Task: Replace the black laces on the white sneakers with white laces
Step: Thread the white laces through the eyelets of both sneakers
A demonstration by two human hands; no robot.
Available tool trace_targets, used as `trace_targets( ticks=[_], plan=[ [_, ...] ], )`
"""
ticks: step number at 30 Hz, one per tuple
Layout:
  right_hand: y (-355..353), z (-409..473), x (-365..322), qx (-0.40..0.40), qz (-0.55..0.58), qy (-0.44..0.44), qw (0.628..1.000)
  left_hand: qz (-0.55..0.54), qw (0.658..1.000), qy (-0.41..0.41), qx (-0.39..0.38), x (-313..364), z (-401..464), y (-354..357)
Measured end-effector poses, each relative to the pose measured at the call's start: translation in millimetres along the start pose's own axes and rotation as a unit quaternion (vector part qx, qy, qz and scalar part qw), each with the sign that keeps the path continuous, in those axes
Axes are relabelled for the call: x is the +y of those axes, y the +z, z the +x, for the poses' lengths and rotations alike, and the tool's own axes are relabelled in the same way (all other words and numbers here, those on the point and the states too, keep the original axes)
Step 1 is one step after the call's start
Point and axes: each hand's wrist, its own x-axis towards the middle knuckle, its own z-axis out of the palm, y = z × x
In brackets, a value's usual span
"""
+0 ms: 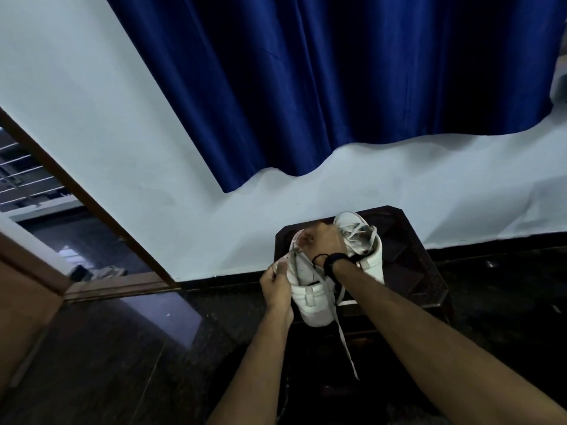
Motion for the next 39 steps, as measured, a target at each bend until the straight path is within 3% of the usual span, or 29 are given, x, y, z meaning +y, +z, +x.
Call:
trace_targets(
  ticks=[11,24,26,29,32,34,36,39],
  plan=[
    [16,-1,4,0.003,-0.105,-0.009,0.994,-0.132,0.987,-0.085,-0.017,-4,-4,-2],
    [29,0,7,0.015,-0.145,0.029,0.989,-0.247,0.934,-0.207,-0.156,-3,0,-16],
    [30,1,7,0.019,-0.138,0.03,0.99,-0.221,0.941,-0.194,-0.165,2,-1,-16],
    [33,0,9,0.005,-0.117,0.033,0.993,0.001,0.991,-0.055,-0.126,9,8,-13],
    [33,1,13,0.0,-0.096,0.035,0.995,0.241,0.966,0.062,-0.071,18,18,3],
    [33,0,15,-0.002,-0.081,0.034,0.996,0.331,0.935,0.11,-0.061,20,21,11],
    [33,0,16,0.008,-0.054,0.037,0.998,0.298,0.95,0.091,-0.028,16,24,13],
    [32,0,16,0.03,-0.033,0.041,0.998,0.111,0.994,-0.002,0.001,6,25,8]
  ],
)
